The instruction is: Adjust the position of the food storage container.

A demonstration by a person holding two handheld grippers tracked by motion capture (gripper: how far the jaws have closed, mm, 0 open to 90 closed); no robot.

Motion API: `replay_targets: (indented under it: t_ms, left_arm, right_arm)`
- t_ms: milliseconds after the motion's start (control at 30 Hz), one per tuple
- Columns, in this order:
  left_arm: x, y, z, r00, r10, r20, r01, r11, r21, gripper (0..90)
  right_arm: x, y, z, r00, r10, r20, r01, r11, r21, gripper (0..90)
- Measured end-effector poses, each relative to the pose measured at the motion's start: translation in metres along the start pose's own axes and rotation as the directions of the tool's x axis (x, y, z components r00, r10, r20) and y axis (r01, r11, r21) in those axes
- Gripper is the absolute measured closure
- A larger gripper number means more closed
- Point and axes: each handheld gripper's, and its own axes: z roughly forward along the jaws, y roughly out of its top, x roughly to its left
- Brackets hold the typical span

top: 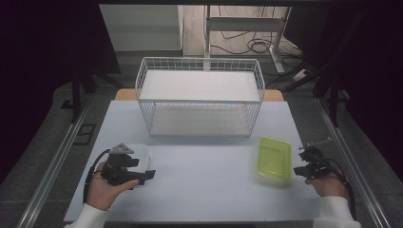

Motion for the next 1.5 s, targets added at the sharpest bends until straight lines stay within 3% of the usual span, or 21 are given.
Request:
replay_targets:
  t_ms: [200,300,433,500,700,767,967,1133,1267,1300,1333,1367,1500]
  left_arm:
    - [0.001,-0.002,0.001,1.0000,-0.001,-0.003,0.001,1.0000,0.006,20.1]
    - [0.000,-0.001,0.000,1.0000,0.000,-0.004,0.000,1.0000,0.006,20.1]
    - [0.000,-0.001,0.002,1.0000,0.002,-0.003,-0.002,0.9999,0.011,20.0]
    - [-0.001,-0.001,0.004,1.0000,0.005,-0.004,-0.005,0.9997,0.023,19.9]
    - [-0.003,-0.001,0.006,0.9999,0.014,0.000,-0.014,0.9993,0.034,19.8]
    - [-0.003,-0.002,0.006,0.9999,0.013,-0.003,-0.012,0.9993,0.035,19.8]
    - [-0.004,-0.002,0.007,0.9999,0.016,-0.006,-0.016,0.9990,0.042,19.7]
    - [-0.004,-0.003,0.006,0.9999,0.013,-0.010,-0.012,0.9992,0.039,19.7]
    - [-0.003,-0.003,0.006,0.9999,0.011,-0.011,-0.011,0.9993,0.037,19.7]
    - [-0.003,-0.003,0.007,0.9999,0.009,-0.010,-0.009,0.9992,0.039,19.7]
    - [-0.003,-0.003,0.007,0.9999,0.009,-0.010,-0.009,0.9992,0.039,19.7]
    - [-0.003,-0.003,0.007,0.9999,0.011,-0.010,-0.011,0.9991,0.041,19.7]
    - [-0.004,-0.002,0.008,0.9998,0.013,-0.012,-0.013,0.9990,0.044,19.7]
  right_arm:
    - [0.011,0.003,0.005,0.9992,-0.041,0.004,0.041,0.999,0.033,89.0]
    - [0.024,0.005,0.005,0.9970,-0.074,-0.024,0.075,0.996,0.040,89.0]
    - [0.036,0.007,0.007,0.9950,-0.099,-0.010,0.100,0.993,0.056,89.0]
    - [0.051,0.009,0.010,0.9905,-0.136,-0.019,0.137,0.988,0.069,89.0]
    - [0.071,0.014,0.013,0.9814,-0.189,-0.033,0.191,0.979,0.075,89.0]
    - [0.082,0.017,0.015,0.9741,-0.222,-0.043,0.224,0.972,0.073,88.9]
    - [0.096,0.021,0.019,0.9663,-0.252,-0.055,0.255,0.964,0.075,88.9]
    - [0.095,0.021,0.018,0.9666,-0.249,-0.060,0.253,0.965,0.070,88.9]
    - [0.088,0.022,0.001,0.9694,-0.240,-0.051,0.242,0.970,0.038,88.9]
    - [0.080,0.024,-0.010,0.9737,-0.223,-0.048,0.224,0.975,0.010,88.9]
    - [0.080,0.024,-0.010,0.9737,-0.223,-0.048,0.224,0.975,0.010,88.9]
    - [0.070,0.025,-0.020,0.9785,-0.202,-0.045,0.201,0.979,-0.012,89.0]
    - [0.044,0.030,-0.030,0.9897,-0.141,-0.024,0.140,0.988,-0.060,88.9]
